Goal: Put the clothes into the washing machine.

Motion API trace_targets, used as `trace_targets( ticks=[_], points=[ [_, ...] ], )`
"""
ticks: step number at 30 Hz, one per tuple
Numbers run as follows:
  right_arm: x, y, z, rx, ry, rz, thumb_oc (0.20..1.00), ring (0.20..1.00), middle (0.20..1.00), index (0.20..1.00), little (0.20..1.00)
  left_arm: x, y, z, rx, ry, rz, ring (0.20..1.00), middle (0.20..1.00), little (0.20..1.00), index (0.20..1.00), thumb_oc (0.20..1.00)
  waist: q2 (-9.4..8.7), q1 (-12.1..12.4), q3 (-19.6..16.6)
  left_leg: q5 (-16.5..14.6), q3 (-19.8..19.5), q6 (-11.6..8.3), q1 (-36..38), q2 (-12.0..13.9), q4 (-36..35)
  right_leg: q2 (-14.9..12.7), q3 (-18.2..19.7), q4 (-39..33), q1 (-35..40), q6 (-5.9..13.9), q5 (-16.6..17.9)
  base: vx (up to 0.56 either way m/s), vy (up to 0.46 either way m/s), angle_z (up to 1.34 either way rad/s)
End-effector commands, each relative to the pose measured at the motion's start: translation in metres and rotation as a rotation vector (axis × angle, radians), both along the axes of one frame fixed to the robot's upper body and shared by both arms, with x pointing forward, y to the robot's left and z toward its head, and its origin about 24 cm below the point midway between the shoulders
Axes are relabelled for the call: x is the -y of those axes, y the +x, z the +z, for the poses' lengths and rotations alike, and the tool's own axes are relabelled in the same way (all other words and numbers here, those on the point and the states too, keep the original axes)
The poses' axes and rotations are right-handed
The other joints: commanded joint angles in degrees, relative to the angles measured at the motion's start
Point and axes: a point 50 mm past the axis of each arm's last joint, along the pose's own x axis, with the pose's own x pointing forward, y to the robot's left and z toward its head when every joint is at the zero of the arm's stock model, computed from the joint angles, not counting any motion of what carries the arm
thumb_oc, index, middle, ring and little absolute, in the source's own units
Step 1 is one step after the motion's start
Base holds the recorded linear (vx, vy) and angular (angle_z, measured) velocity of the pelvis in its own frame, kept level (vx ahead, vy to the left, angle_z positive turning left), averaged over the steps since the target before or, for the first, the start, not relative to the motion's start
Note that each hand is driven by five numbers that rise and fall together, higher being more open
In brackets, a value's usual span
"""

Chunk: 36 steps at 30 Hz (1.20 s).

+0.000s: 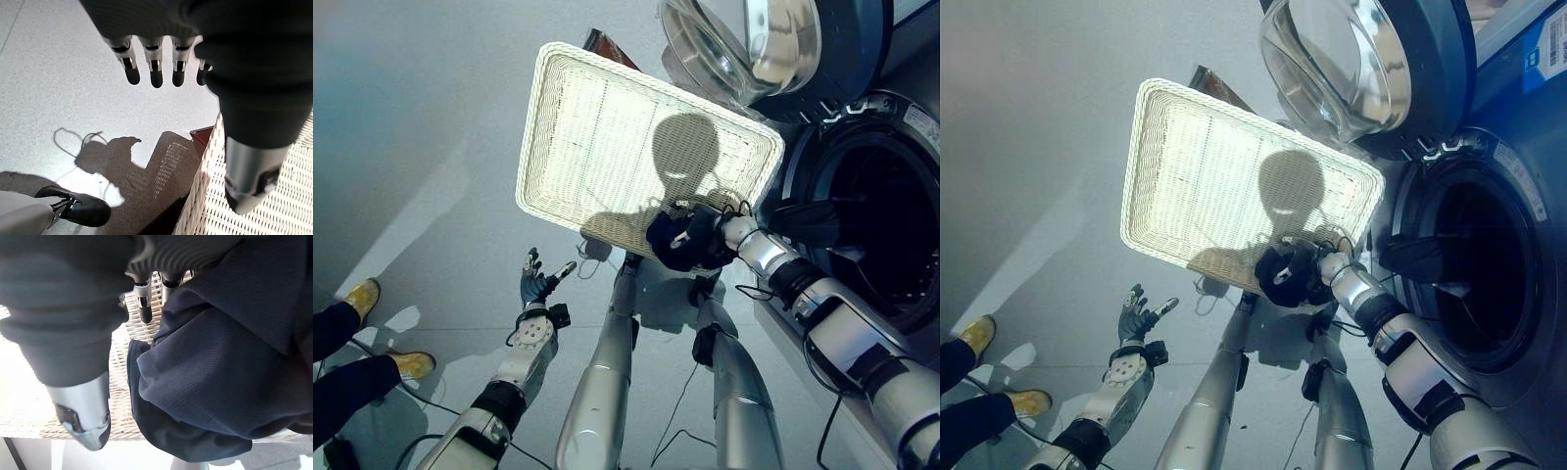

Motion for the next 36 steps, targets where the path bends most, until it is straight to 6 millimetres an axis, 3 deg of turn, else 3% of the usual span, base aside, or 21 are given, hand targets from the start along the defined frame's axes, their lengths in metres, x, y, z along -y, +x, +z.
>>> trace_targets(
  ticks=[1,9,12,13,16,32,33,34,35,36],
  points=[
    [0.005,0.001,0.007,0.043,-0.071,0.009,1.000,1.000,1.000,1.000,1.000,-0.001,-0.002,0.003,0.040,-0.007,0.030,1.000,1.000,1.000,1.000,1.000,0.27,-0.1,1.2,2.6,2.8,1.40,-1.0,-1.9,-1.9,-2.4,1.0,-5.5,2.3,5.83,8.4,0.00,0.000,0.00],
    [0.008,0.001,0.000,0.007,-0.343,0.041,1.000,1.000,1.000,1.000,1.000,0.002,-0.002,0.003,0.044,-0.010,0.025,1.000,1.000,1.000,1.000,1.000,0.56,0.0,1.2,2.3,2.8,1.47,-0.9,-2.1,-1.8,-2.4,1.2,-5.3,2.1,5.89,8.1,0.00,0.000,0.00],
    [0.017,-0.001,-0.013,-0.118,-0.536,0.039,1.000,1.000,1.000,1.000,1.000,0.004,-0.001,0.004,0.049,-0.005,0.016,1.000,1.000,1.000,1.000,1.000,0.69,0.5,1.2,2.4,2.5,1.58,-1.2,-2.2,-1.8,-2.4,1.1,-5.4,2.0,5.82,8.1,0.01,-0.012,0.00],
    [0.024,-0.001,-0.020,-0.204,-0.689,0.041,1.000,1.000,1.000,1.000,1.000,0.004,0.002,0.007,0.058,-0.001,0.006,1.000,1.000,1.000,1.000,1.000,0.81,1.0,1.2,2.6,2.0,1.68,-2.0,-2.4,-1.6,-2.5,0.8,-5.6,1.6,5.75,8.4,0.02,-0.033,0.01],
    [0.030,-0.003,-0.028,-0.292,-0.814,0.036,1.000,1.000,1.000,1.000,1.000,0.005,0.002,0.007,0.054,0.005,-0.010,1.000,1.000,1.000,1.000,1.000,1.15,1.8,1.2,2.5,1.6,1.82,-1.4,-2.6,-2.0,-2.6,0.4,-5.8,2.2,5.70,8.2,0.03,-0.049,0.02],
    [0.031,-0.007,-0.041,-0.503,-0.994,-0.002,1.000,1.000,1.000,1.000,1.000,0.018,0.008,0.015,0.074,0.021,-0.078,1.000,1.000,1.000,1.000,1.000,2.29,4.7,1.2,2.9,-1.0,2.35,-3.0,-4.1,-1.4,-3.2,-0.8,-6.3,1.8,5.67,8.7,0.02,-0.040,0.06],
    [0.028,-0.009,-0.047,-0.510,-0.987,0.020,0.423,0.423,0.423,0.423,0.423,0.019,0.008,0.014,0.072,0.022,-0.082,1.000,1.000,1.000,1.000,1.000,2.32,4.9,1.2,2.6,-1.1,2.36,-2.5,-4.1,-1.6,-3.2,-0.8,-6.3,2.2,5.75,8.4,0.00,-0.014,0.07],
    [0.027,-0.008,-0.045,-0.504,-0.985,0.021,0.278,0.278,0.278,0.278,0.278,0.020,0.009,0.016,0.077,0.022,-0.082,1.000,1.000,1.000,1.000,1.000,2.31,4.9,1.2,2.9,-1.2,2.37,-3.1,-4.2,-1.4,-3.2,-0.9,-6.4,1.7,5.76,8.8,0.03,-0.032,0.07],
    [0.024,-0.010,-0.051,-0.503,-0.946,0.040,0.200,0.200,0.200,0.200,0.200,0.021,0.008,0.014,0.072,0.021,-0.084,1.000,1.000,1.000,1.000,1.000,2.38,5.0,1.2,2.6,-1.1,2.42,-2.6,-4.1,-1.7,-3.2,-0.8,-6.3,2.1,5.80,8.5,0.00,-0.005,0.04],
    [0.023,-0.009,-0.049,-0.499,-0.935,0.042,0.200,0.200,0.200,0.200,0.200,0.021,0.009,0.016,0.077,0.021,-0.084,1.000,1.000,1.000,1.000,1.000,2.38,4.9,1.2,2.9,-1.2,2.45,-3.2,-4.1,-1.5,-3.2,-0.9,-6.4,1.7,5.81,8.9,0.03,-0.024,0.03]
  ],
)
